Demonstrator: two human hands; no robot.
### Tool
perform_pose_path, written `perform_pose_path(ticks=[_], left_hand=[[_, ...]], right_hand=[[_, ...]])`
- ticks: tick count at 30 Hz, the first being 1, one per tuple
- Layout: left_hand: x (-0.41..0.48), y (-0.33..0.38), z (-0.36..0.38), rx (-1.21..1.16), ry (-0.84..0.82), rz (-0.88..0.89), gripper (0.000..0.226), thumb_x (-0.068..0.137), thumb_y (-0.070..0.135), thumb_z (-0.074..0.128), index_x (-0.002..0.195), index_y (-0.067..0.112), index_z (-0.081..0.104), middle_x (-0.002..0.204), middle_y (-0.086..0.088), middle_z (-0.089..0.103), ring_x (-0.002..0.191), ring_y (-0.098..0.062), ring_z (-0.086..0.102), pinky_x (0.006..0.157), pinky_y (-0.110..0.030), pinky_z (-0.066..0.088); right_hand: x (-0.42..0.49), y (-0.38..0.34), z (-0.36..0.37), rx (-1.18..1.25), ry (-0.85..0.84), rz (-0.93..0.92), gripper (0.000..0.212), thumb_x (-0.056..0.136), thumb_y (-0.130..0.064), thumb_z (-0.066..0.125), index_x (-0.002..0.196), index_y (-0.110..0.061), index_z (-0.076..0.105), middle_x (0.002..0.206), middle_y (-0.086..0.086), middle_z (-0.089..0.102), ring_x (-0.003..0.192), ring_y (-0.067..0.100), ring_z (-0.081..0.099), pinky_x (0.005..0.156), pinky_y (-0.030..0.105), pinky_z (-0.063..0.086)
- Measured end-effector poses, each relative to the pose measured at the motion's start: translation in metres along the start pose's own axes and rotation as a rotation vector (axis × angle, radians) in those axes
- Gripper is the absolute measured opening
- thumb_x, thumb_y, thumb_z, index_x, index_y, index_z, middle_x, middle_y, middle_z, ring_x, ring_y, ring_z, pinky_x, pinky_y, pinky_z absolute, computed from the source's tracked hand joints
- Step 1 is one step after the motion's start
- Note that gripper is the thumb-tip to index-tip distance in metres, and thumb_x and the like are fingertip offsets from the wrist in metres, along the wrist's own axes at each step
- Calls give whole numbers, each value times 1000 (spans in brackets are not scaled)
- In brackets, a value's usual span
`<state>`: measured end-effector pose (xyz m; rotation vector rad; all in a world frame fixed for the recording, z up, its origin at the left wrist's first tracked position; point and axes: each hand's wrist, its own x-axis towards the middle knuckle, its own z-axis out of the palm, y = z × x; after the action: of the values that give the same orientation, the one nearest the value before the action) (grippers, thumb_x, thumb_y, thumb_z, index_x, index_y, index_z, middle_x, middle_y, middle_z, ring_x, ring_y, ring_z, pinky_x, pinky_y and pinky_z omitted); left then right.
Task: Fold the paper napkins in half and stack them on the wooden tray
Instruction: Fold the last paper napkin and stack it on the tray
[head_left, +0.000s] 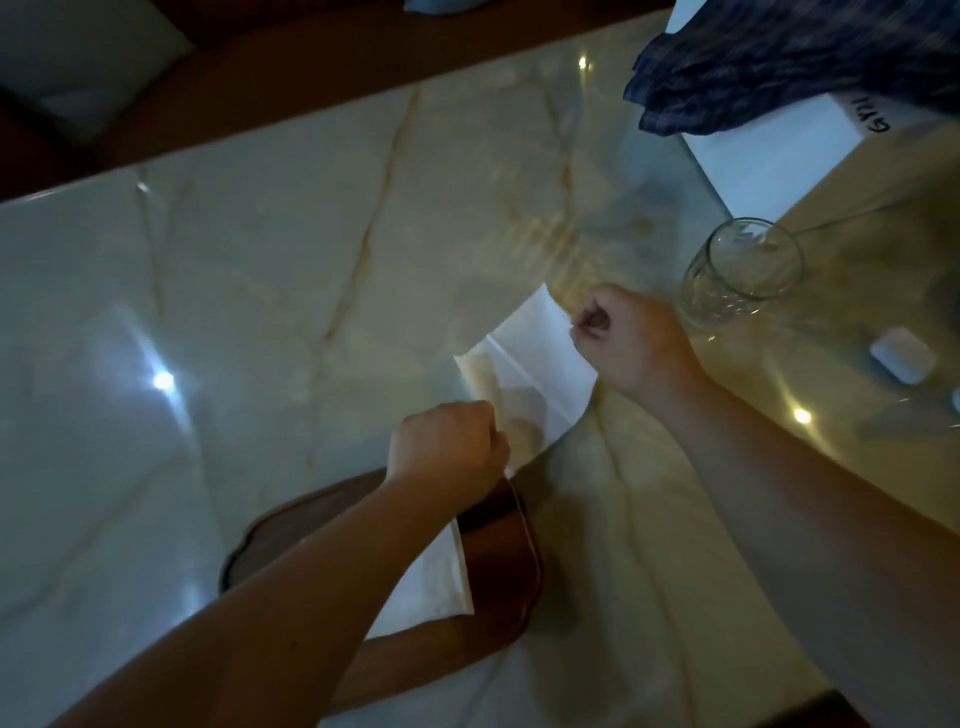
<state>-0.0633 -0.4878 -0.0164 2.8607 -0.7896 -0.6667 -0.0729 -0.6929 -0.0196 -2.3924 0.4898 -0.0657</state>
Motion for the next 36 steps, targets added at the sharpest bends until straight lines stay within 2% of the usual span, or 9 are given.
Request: perform_pose_path(ticks=[6,9,12,15,18,22,26,30,36], left_hand=[[-9,6,-3,-58,24,90,31,92,45,40,85,23,61,82,1,64,72,-21,63,68,-33,52],[3,-9,-17,-131,164,83,22,89,40,51,100,23,59,98,0,61,87,-21,61,71,-35,51],[27,-28,-34,-156,328,89,47,84,35,63,124,19,46,123,-7,53,113,-26,50,88,-43,47],[49,-33,-47,-26,332,121,77,80,38,68,141,18,26,140,-8,42,129,-29,39,100,-44,40],[59,-37,-45,121,331,204,62,82,36,67,136,24,40,140,-5,45,126,-27,41,98,-44,40],[56,-49,-34,214,329,310,17,81,23,63,97,20,71,108,-4,66,102,-27,55,83,-41,43],[46,-58,-24,162,252,339,25,81,32,63,101,18,69,109,-6,66,103,-28,57,88,-44,44],[45,-70,-27,182,163,407,55,77,63,45,109,22,64,110,-3,63,106,-25,56,92,-43,41],[73,-66,-33,13,159,269,34,89,36,55,118,18,57,121,-6,58,111,-26,52,90,-45,48]], right_hand=[[26,-32,-4,-55,-76,-198,16,80,-9,65,95,-13,63,88,-10,61,81,2,52,63,15,35],[31,-37,-8,-42,-136,-240,18,80,-9,66,98,-13,62,89,-10,62,83,3,56,61,4,36],[26,-38,-12,-17,-190,-256,18,82,-11,67,99,-14,62,88,-11,62,83,3,58,64,-3,35],[16,-37,-13,4,-207,-269,19,82,-11,69,100,-14,63,87,-12,62,81,1,58,65,-3,36],[3,-35,-10,40,-215,-285,19,79,-11,70,97,-14,64,84,-13,63,80,-1,60,67,2,40],[-20,-25,0,77,-193,-266,20,77,-14,73,95,-18,64,82,-10,65,75,4,60,67,13,46],[-44,-9,20,53,-184,-223,13,76,-24,73,86,-20,64,82,-5,67,73,13,62,68,35,53],[-52,0,26,90,-141,-167,23,75,-40,72,83,-19,65,80,-5,66,70,14,62,67,32,52],[-27,15,22,-24,10,28,17,78,-27,70,90,-16,65,86,1,63,82,22,61,75,36,50]])
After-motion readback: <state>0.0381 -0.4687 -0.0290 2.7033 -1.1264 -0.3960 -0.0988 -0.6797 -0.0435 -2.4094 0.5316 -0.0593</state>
